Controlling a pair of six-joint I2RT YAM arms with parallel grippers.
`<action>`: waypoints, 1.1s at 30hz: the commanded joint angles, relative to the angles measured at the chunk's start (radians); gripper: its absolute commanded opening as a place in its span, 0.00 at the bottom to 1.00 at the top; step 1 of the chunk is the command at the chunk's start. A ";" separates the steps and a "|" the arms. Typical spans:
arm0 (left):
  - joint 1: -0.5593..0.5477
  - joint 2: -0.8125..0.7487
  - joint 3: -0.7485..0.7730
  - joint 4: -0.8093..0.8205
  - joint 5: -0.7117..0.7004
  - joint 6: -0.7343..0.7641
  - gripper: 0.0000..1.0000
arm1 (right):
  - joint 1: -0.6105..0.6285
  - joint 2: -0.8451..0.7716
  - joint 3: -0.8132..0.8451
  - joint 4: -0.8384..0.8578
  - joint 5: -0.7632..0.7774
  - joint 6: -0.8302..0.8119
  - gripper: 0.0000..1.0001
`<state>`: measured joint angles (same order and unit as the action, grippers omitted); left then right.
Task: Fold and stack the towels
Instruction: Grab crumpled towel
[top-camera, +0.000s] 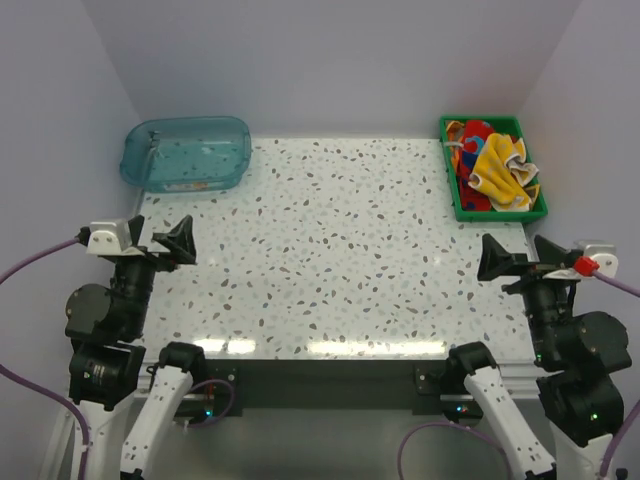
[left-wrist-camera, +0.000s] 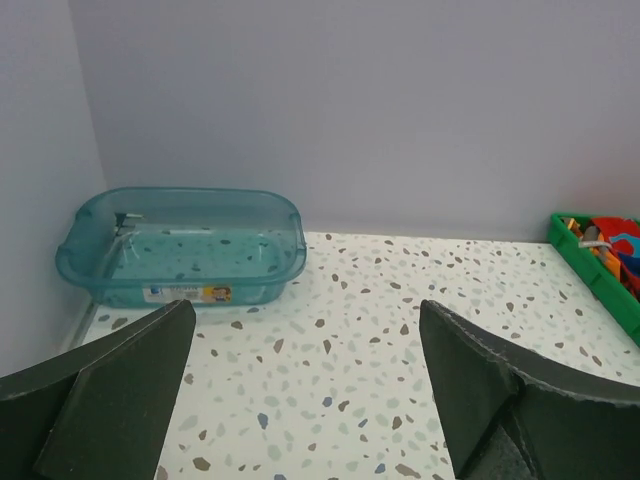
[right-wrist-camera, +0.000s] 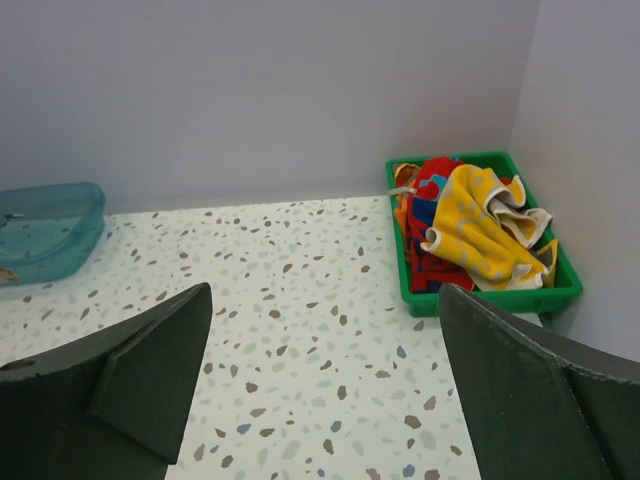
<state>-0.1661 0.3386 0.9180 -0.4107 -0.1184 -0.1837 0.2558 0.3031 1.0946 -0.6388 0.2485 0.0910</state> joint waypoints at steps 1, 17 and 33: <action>-0.004 -0.003 -0.004 -0.007 0.013 -0.029 1.00 | -0.003 0.048 -0.016 -0.001 0.034 0.035 0.99; -0.004 0.168 -0.060 -0.100 0.114 -0.187 1.00 | -0.001 0.759 0.089 0.070 0.257 0.213 0.99; -0.021 0.192 -0.061 -0.103 0.129 -0.114 1.00 | -0.346 1.577 0.556 0.152 0.238 0.358 0.84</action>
<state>-0.1764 0.5140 0.8227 -0.5186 0.0116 -0.3374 -0.0685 1.8252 1.5627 -0.5381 0.5007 0.3996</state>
